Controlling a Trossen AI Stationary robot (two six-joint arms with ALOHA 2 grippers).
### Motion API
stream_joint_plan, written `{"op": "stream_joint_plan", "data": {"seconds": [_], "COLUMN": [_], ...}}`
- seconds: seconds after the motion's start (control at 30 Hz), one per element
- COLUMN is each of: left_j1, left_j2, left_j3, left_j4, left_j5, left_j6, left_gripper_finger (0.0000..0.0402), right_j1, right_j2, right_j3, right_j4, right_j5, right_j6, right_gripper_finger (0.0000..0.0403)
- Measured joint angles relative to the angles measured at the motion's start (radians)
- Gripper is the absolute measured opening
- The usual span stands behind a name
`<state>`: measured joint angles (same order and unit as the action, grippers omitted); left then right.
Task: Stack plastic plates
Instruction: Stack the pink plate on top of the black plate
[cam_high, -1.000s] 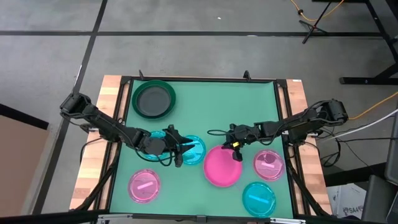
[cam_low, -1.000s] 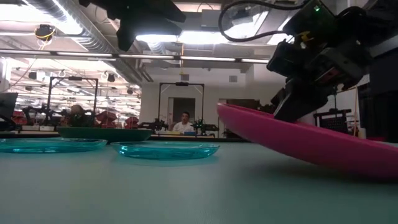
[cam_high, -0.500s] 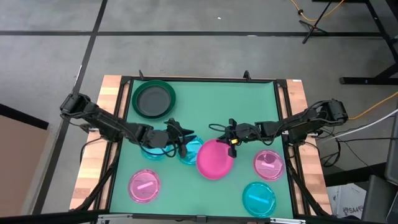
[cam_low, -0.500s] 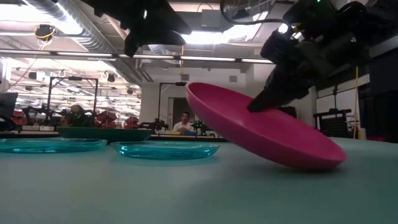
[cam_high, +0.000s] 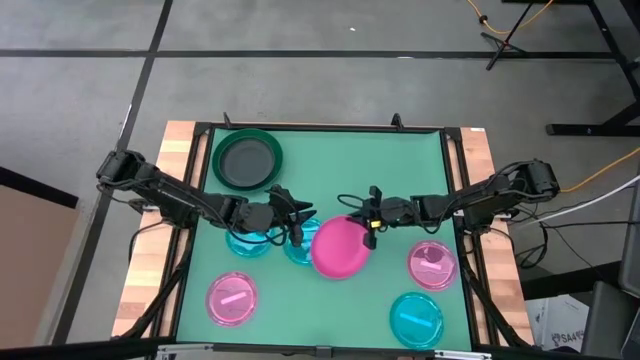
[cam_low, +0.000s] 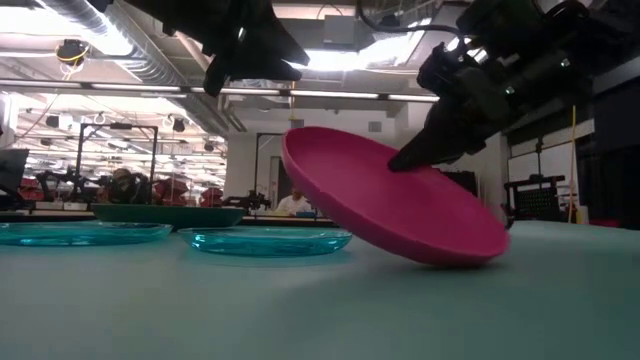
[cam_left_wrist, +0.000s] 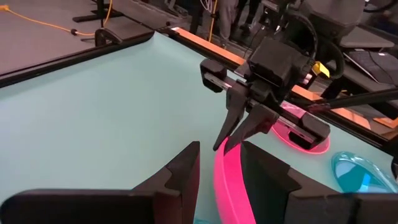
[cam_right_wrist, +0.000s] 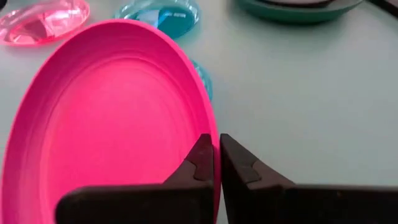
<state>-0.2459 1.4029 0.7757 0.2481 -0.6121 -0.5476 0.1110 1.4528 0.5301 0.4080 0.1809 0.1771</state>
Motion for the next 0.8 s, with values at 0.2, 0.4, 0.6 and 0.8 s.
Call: {"op": "stream_joint_plan", "data": {"seconds": [0.2,0.4,0.6,0.8], "left_j1": [0.0,0.0,-0.001,-0.001], "left_j2": [0.0,0.0,0.0,0.0], "left_j3": [0.0,0.0,0.0,0.0], "left_j4": [-0.007,-0.052,-0.078,-0.085], "left_j5": [0.0,0.0,0.0,0.0], "left_j6": [0.0,-0.051,-0.054,-0.053], "left_gripper_finger": [0.0109,0.0109,0.0109,0.0109], "right_j1": [0.0,0.0,0.0,0.0], "right_j2": [0.0,0.0,0.0,0.0], "right_j3": [0.0,0.0,0.0,0.0], "right_j4": [0.032,0.066,0.07,0.112], "right_j5": [0.058,0.111,0.179,0.23], "right_j6": [0.0,0.008,0.027,0.039], "right_gripper_finger": [0.0,0.0,0.0,0.0]}}
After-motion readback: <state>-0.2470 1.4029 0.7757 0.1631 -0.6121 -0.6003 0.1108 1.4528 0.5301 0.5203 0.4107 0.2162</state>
